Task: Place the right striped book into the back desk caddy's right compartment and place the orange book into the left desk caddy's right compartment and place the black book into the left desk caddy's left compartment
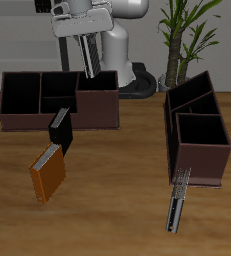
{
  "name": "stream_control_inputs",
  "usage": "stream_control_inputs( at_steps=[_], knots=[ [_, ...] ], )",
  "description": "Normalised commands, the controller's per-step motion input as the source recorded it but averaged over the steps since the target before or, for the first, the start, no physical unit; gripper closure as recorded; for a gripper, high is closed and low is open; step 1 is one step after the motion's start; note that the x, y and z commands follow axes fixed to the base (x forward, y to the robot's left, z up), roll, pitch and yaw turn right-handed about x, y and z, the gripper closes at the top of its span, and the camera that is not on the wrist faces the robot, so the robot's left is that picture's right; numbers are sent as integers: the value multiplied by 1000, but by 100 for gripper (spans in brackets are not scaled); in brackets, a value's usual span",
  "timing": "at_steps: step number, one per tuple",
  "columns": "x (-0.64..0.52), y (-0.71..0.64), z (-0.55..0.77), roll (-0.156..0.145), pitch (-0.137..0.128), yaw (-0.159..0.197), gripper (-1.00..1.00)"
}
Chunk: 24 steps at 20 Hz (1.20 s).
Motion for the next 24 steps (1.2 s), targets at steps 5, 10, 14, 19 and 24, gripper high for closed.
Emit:
stream_control_inputs(
  at_steps=[5,10,14,19,24],
  knots=[
    [210,-5,-89,-11,37,0,100],
    [65,67,-125,10,21,31,100],
    [-8,11,-31,8,-22,41,100],
    [-60,58,-7,4,-74,95,100],
    [173,-72,-41,-27,18,-9,100]
  ],
)
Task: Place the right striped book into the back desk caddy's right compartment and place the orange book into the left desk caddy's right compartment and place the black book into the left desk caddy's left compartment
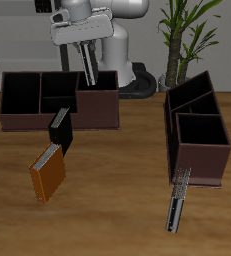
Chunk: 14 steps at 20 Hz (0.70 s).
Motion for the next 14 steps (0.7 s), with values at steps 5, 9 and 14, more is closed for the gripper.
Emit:
stream_control_inputs(
  at_steps=[5,9,14],
  knots=[
    [102,-47,-85,-2,24,-10,100],
    [61,31,-125,3,30,4,100],
    [70,-22,-171,-4,51,-13,100]
  ],
)
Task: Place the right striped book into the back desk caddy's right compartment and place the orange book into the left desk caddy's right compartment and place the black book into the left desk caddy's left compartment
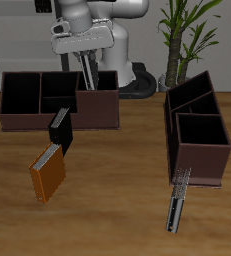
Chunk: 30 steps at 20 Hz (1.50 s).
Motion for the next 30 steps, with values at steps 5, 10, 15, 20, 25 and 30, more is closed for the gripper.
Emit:
stream_control_inputs(
  at_steps=[5,10,15,20,25,30],
  knots=[
    [29,-39,-120,-1,23,5,100],
    [245,1,-342,-26,64,-1,100],
    [174,8,-326,-12,95,-53,100],
    [-2,27,-5,25,31,-26,-100],
    [-36,22,211,-4,-38,20,-100],
    [10,-14,391,-30,-107,76,-100]
  ],
)
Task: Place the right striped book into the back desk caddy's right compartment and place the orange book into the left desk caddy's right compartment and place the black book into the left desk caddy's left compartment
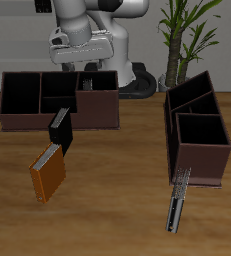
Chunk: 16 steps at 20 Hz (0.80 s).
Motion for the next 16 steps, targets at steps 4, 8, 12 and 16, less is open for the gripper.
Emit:
stream_control_inputs(
  at_steps=[4,8,12,16],
  knots=[
    [202,-20,389,-13,-65,24,-100],
    [272,-42,437,-2,-92,36,-100],
    [344,-128,394,95,-17,-41,-100],
    [589,-417,465,-103,-59,-8,-100]
  ],
)
